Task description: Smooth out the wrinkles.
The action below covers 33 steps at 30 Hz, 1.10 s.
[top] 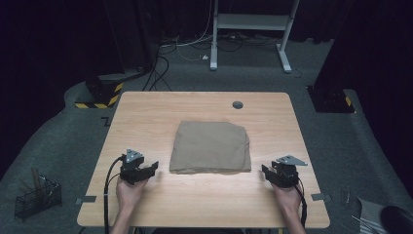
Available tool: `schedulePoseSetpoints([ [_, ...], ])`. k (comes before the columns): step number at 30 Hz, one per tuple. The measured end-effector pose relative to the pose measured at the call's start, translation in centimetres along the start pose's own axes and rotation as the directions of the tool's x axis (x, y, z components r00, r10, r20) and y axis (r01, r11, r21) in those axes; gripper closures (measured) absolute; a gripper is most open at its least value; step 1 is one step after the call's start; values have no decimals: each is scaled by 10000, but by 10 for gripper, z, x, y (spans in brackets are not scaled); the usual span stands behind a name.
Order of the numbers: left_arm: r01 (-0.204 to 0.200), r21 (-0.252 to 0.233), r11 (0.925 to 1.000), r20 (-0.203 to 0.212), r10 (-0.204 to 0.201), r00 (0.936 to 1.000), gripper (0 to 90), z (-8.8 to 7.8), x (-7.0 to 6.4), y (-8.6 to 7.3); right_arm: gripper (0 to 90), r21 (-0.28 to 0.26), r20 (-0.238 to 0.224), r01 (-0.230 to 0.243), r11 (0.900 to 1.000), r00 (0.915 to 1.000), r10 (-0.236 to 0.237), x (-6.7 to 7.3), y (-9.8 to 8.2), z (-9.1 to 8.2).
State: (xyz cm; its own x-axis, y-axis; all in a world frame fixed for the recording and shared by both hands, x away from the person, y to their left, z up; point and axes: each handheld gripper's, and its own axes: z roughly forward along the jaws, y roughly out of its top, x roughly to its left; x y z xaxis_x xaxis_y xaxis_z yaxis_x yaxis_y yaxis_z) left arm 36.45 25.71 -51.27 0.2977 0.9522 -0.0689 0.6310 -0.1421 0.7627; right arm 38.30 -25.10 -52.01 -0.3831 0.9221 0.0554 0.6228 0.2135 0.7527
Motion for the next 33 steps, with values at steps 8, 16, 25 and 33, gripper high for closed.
schedulePoseSetpoints([
  [8,51,137,9999,-348,-46,9994,342,5,4,-5,510,129,263,78,9999,9996,-81,-3,1,5],
  [16,-122,324,9994,-626,143,9979,341,10,4,-7,440,254,654,369,9990,9971,-385,-3,3,7],
  [25,-161,203,9997,-845,177,9963,315,11,5,-10,361,304,875,140,9994,9960,-166,-5,4,8],
  [33,-127,281,9995,-953,154,9953,260,12,6,-9,332,328,1044,17,9995,9945,-51,-5,4,9],
])
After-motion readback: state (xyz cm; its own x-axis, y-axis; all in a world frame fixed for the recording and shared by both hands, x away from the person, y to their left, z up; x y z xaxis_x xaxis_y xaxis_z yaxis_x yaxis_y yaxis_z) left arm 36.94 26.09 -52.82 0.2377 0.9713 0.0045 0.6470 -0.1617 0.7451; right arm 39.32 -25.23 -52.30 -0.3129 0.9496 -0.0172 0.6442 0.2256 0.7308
